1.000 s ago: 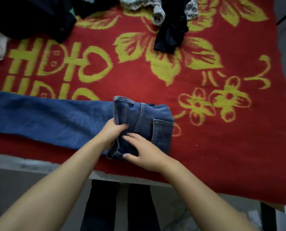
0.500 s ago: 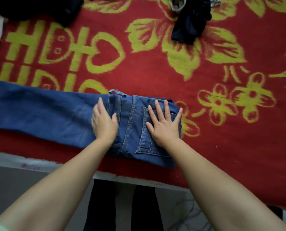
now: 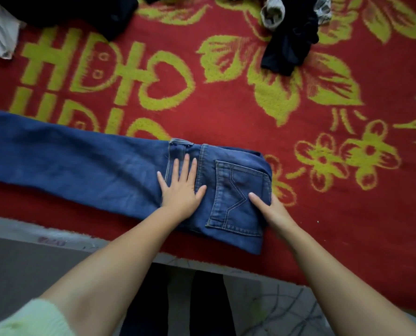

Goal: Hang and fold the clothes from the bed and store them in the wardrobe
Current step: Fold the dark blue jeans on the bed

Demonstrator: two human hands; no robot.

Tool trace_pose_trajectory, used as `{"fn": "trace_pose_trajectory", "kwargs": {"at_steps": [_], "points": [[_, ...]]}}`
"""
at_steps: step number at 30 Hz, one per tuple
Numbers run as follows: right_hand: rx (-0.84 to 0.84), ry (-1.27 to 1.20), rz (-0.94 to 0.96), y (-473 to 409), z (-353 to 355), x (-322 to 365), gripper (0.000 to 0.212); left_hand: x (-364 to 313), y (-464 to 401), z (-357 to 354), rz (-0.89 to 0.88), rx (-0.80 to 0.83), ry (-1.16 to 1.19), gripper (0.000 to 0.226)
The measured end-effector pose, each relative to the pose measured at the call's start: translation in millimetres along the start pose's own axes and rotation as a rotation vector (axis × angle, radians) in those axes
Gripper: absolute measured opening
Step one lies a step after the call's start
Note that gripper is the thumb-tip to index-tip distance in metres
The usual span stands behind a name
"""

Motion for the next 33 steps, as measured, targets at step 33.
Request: {"fn": "trace_pose_trajectory", "kwargs": {"at_steps": [33], "points": [[-0.388,1.406,0.882,69,-341,226,0.046,187,110,157,0.141,-0.398,0.926,0.067]]}}
Point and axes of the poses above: each hand's wrist, its own y-axis away from the middle knuckle, its own z-axis out of the back of the hand, x = y × z, the point moved 6 cm from there along -y, towards the middle knuckle, and after that the axes turned 12 degrees about -z, right-handed, at the moved point
